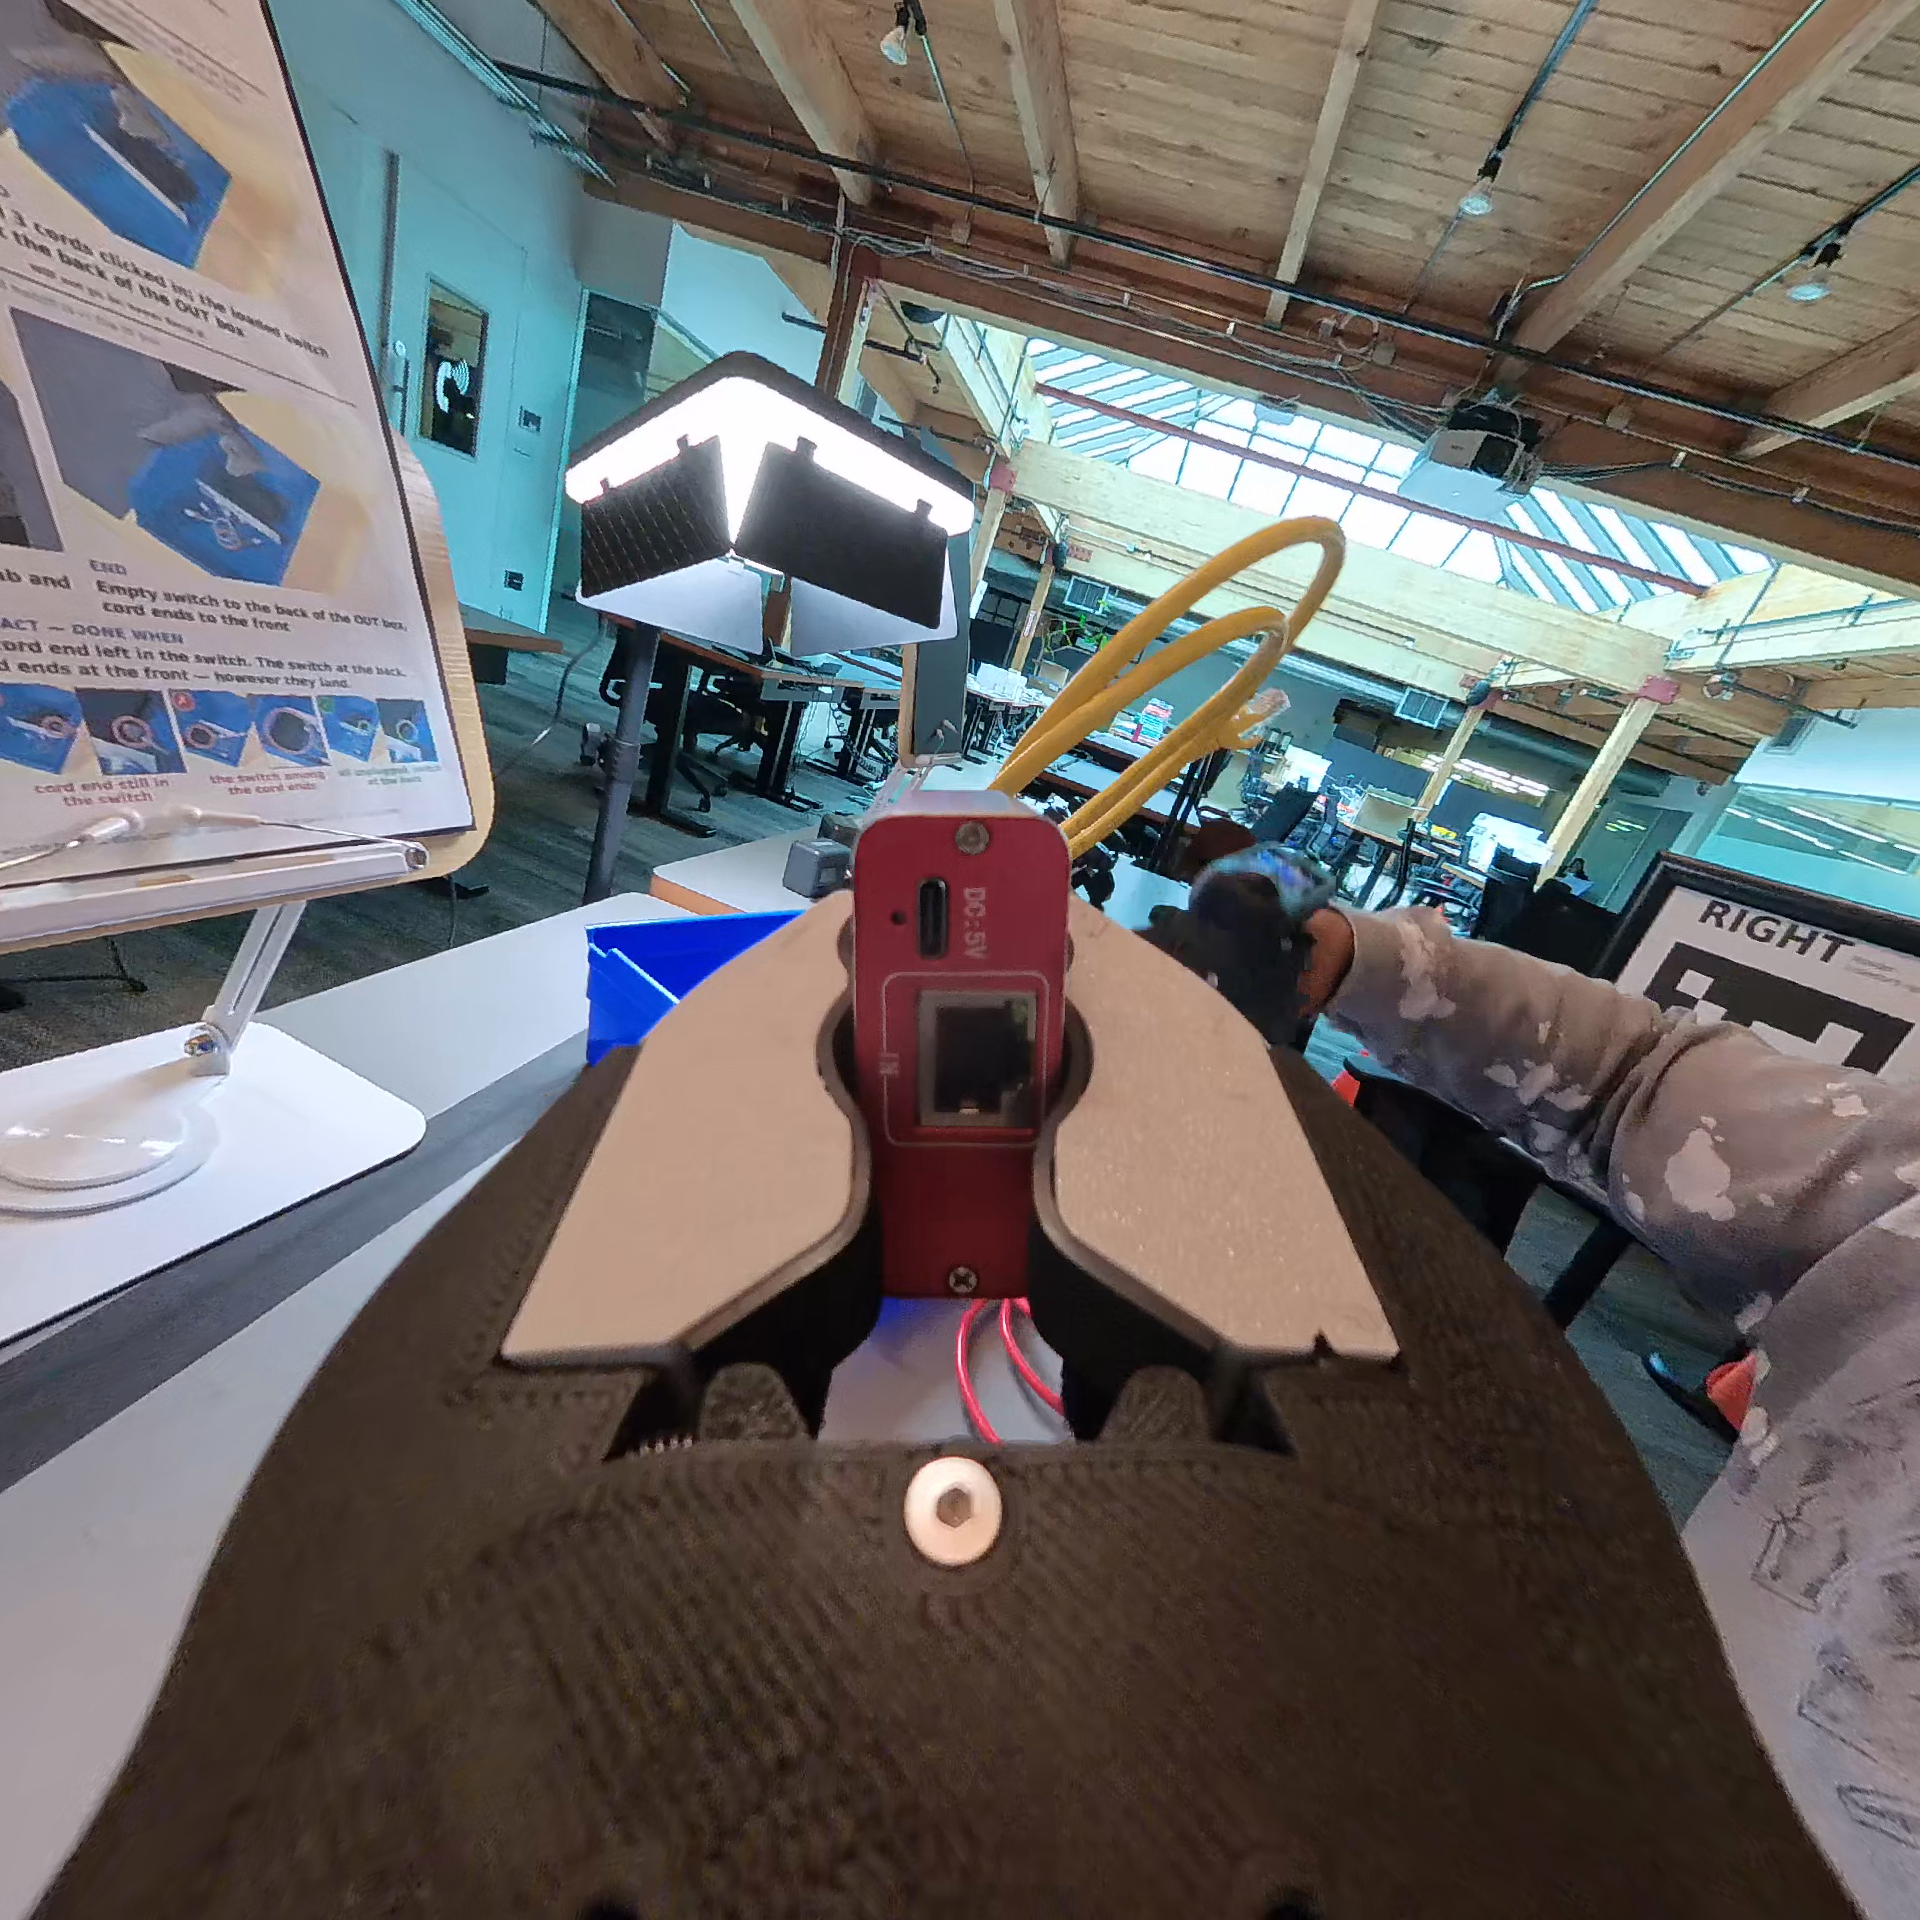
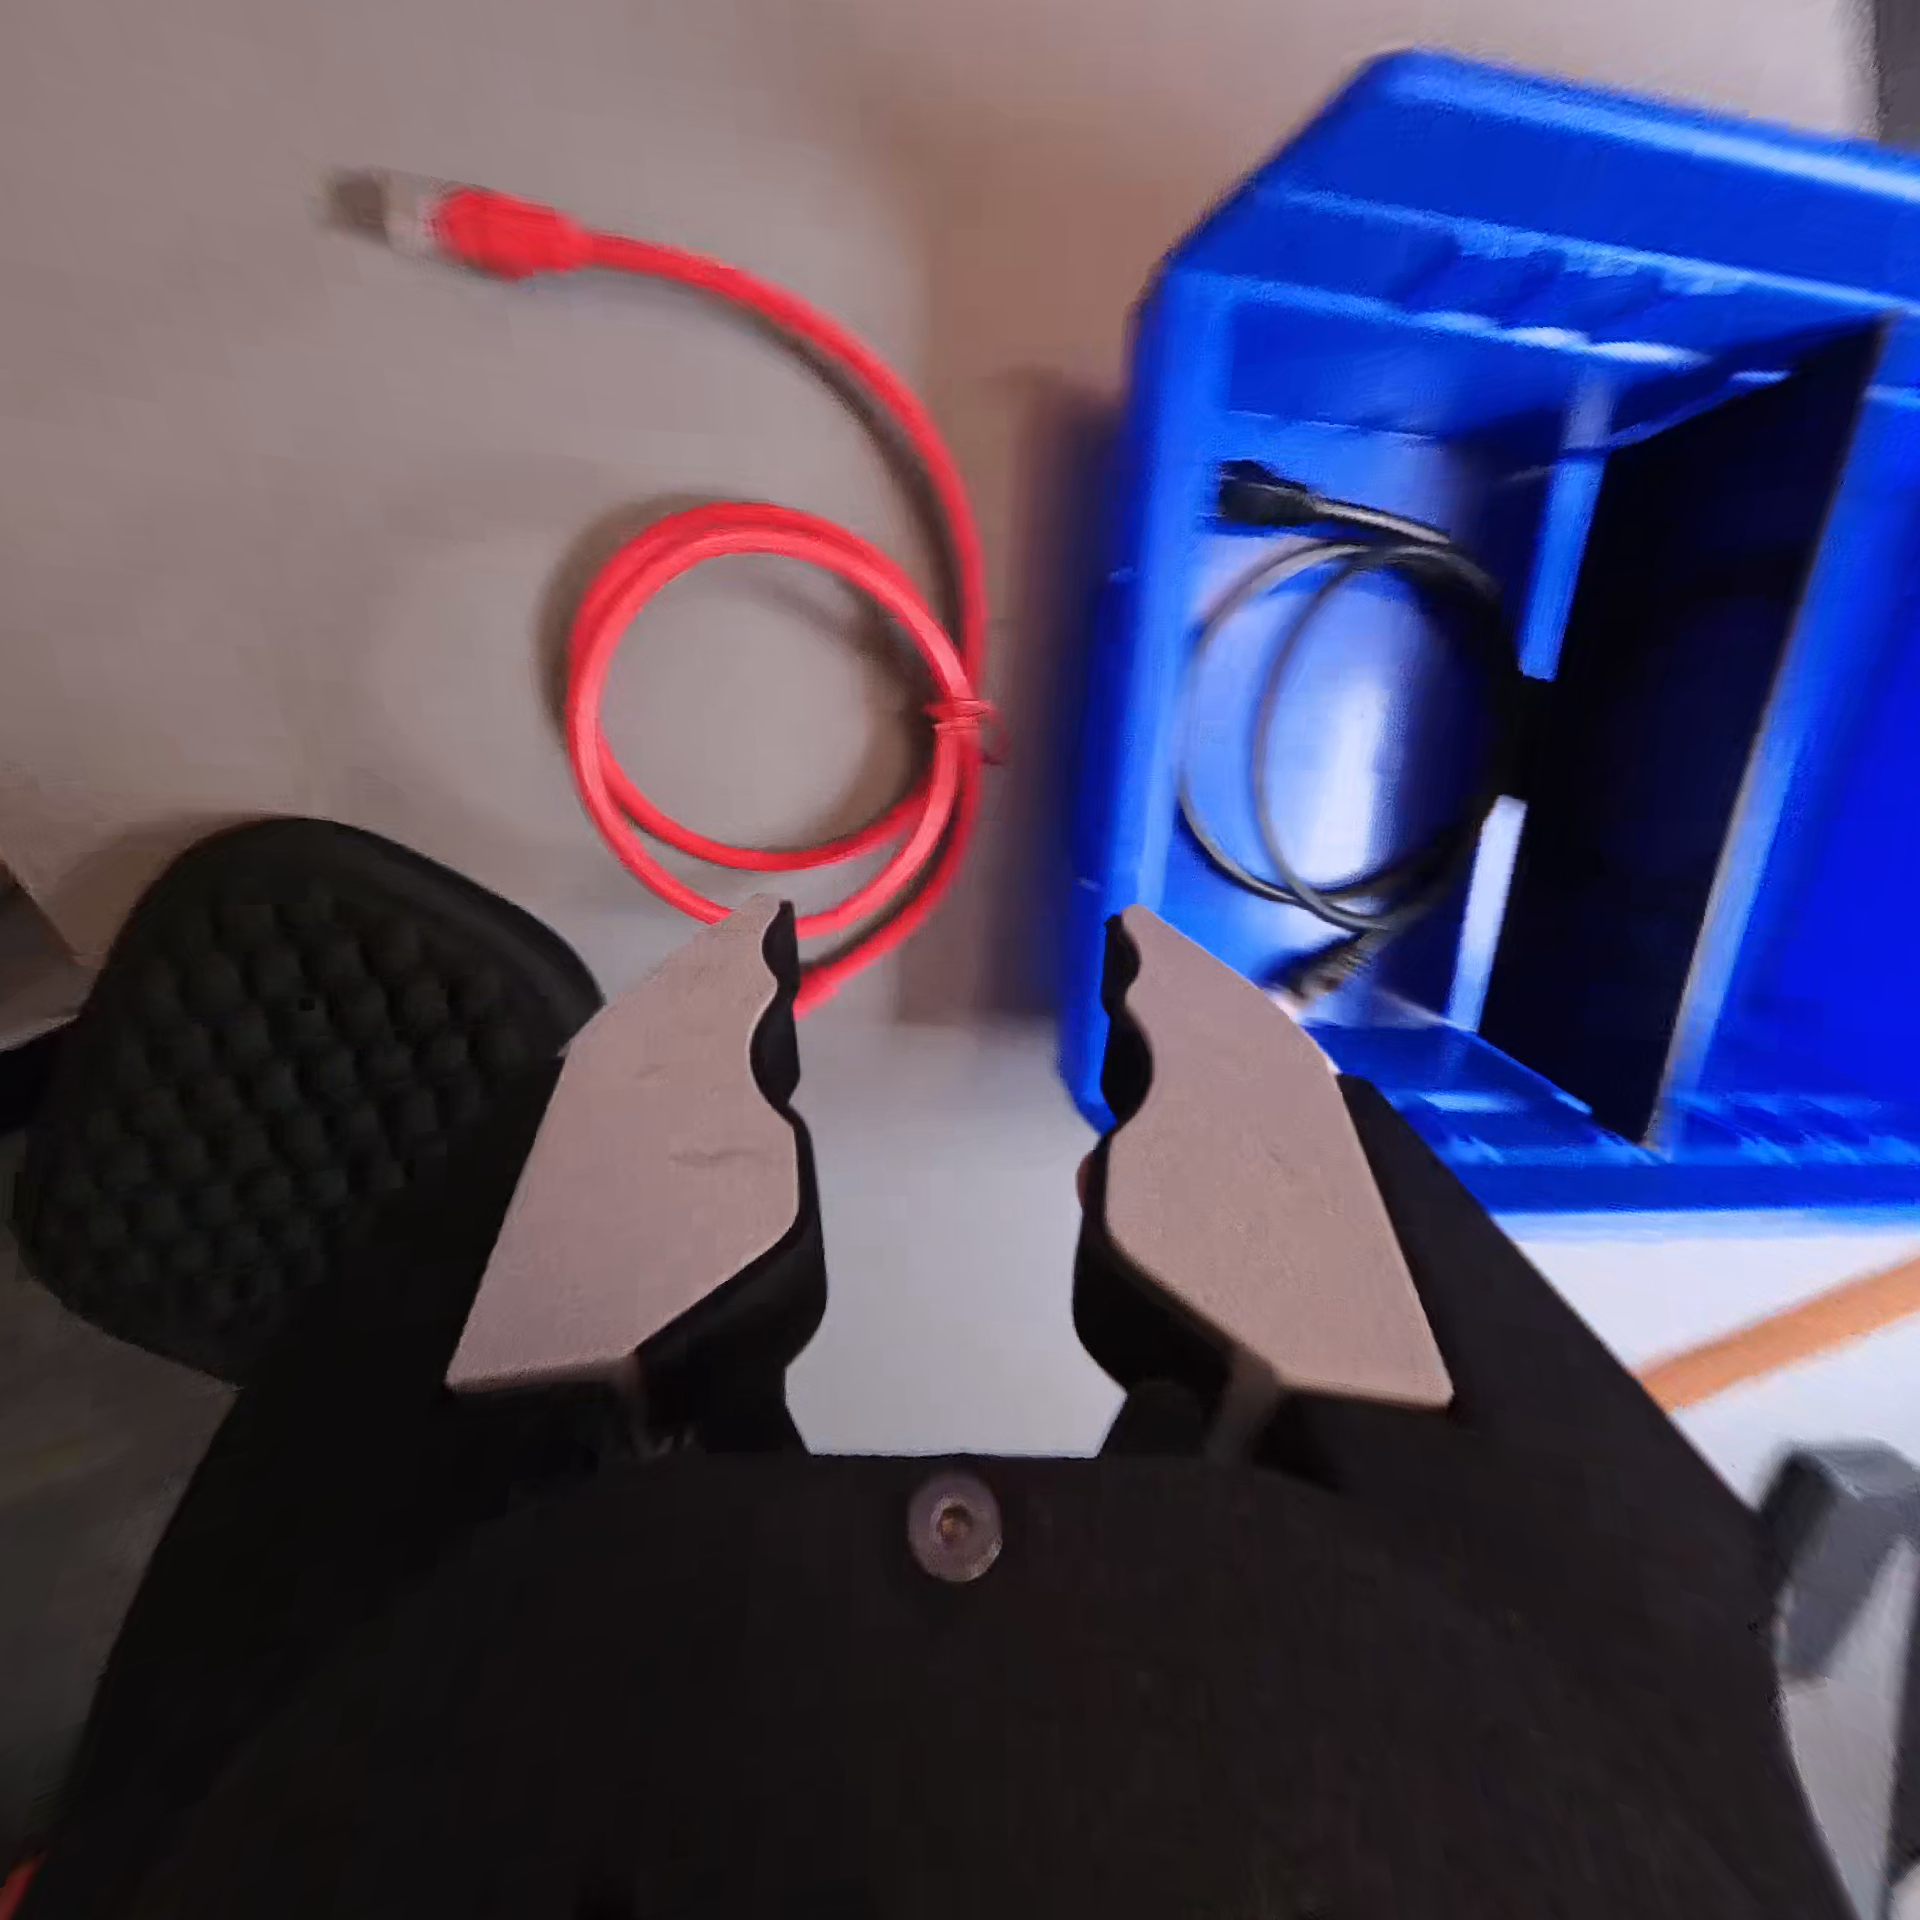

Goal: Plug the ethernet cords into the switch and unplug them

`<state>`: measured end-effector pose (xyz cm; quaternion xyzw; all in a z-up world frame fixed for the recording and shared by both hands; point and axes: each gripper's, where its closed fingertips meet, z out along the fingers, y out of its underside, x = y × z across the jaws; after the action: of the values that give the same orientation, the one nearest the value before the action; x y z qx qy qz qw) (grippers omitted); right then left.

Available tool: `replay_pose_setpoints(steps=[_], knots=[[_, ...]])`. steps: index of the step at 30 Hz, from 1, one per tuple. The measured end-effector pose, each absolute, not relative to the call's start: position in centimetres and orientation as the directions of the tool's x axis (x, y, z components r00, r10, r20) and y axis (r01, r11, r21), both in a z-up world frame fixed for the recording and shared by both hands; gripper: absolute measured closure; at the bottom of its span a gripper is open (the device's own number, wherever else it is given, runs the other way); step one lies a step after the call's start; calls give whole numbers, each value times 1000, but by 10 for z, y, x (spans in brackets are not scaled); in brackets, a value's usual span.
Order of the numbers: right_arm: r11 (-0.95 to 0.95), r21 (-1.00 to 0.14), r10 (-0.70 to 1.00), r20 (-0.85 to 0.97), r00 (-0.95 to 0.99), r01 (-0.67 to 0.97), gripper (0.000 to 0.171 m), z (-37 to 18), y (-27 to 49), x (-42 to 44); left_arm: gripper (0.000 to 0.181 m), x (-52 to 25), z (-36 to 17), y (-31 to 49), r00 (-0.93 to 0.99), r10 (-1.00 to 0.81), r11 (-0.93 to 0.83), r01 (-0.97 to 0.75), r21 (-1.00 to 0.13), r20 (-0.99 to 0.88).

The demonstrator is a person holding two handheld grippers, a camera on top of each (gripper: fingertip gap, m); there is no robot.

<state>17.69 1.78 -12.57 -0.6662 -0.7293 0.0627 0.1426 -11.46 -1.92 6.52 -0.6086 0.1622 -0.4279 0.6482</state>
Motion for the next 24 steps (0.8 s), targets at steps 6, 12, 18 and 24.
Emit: replay_pose_setpoints(steps=[6,12,18,24], knots=[[103,-241,990,118,-77,965,126,-191,-8,167,152,-108,66,-22,584,-759,-100,332,-938,288],[70,-205,986,166,-35,976,134,-219,26,148,152,-106,64,-22,579,-761,-111,329,-938,293],[149,-172,982,138,-126,974,156,-212,23,132,152,-112,62,-20,584,-755,-115,331,-937,299],[151,-276,939,340,-51,949,156,-93,63,127,152,-114,61,-18,578,-753,-121,347,-930,314]])
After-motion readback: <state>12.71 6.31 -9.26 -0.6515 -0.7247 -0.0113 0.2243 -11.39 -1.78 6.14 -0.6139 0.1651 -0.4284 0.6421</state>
